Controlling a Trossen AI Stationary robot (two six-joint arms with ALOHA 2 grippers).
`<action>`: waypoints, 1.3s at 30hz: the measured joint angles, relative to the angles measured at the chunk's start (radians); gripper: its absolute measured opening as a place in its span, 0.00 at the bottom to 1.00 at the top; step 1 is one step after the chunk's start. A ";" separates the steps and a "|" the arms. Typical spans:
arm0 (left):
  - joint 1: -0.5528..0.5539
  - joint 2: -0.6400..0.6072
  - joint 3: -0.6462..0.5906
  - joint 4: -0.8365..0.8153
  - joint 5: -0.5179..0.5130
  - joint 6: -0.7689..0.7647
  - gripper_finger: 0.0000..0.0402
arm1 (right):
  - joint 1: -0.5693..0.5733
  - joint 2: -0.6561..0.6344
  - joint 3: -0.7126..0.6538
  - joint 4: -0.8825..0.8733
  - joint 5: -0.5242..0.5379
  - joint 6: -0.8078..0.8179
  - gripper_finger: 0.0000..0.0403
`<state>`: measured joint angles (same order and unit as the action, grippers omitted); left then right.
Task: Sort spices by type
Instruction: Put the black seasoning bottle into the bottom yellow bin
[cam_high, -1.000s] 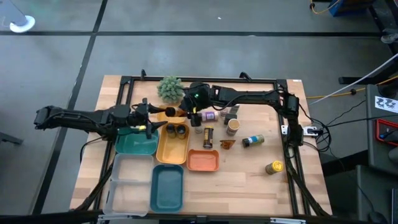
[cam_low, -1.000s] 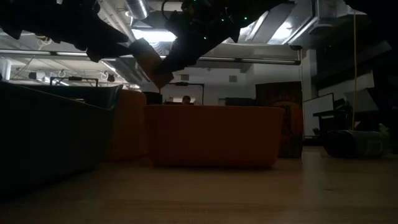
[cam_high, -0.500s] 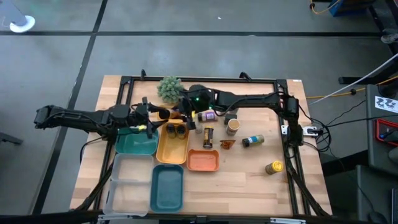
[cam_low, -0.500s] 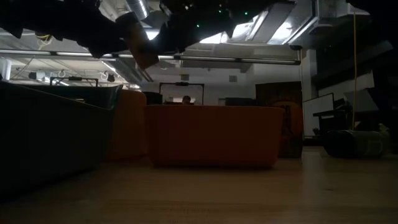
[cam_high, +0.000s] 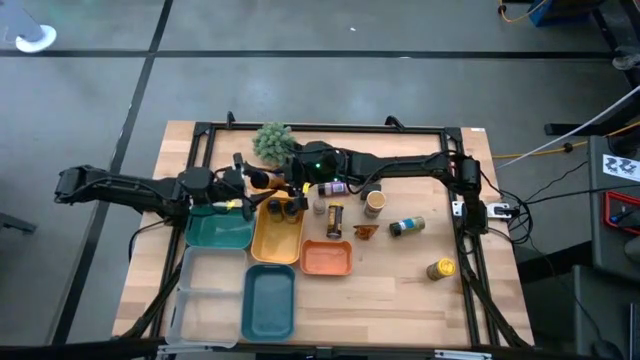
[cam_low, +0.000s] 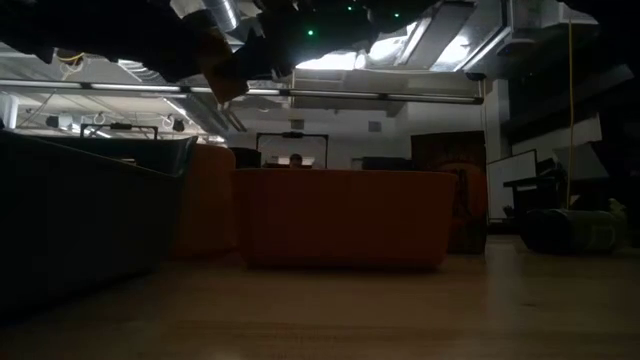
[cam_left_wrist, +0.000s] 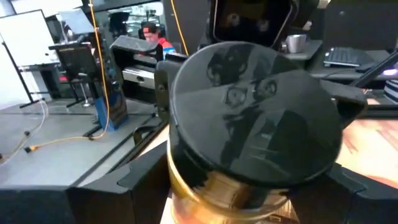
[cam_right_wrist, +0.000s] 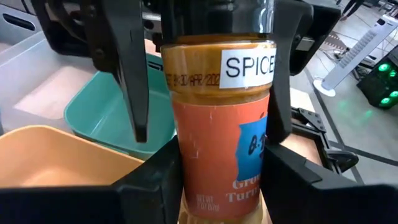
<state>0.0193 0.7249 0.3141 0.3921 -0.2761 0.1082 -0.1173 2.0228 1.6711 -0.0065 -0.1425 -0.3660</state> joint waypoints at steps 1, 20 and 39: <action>0.000 0.000 0.000 0.003 0.000 0.001 0.67 | 0.000 0.000 0.000 0.000 0.001 0.000 0.42; 0.000 -0.003 0.000 0.013 -0.004 0.008 0.42 | 0.000 0.000 0.000 -0.004 0.001 0.050 0.53; -0.085 -0.084 -0.001 -0.231 0.107 -0.210 0.45 | 0.037 -0.140 0.000 -0.448 0.054 0.179 0.75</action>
<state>-0.0653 0.6410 0.3134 0.1609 -0.1688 -0.1018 -0.0799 1.8829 1.6707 -0.4546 -0.0887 -0.1871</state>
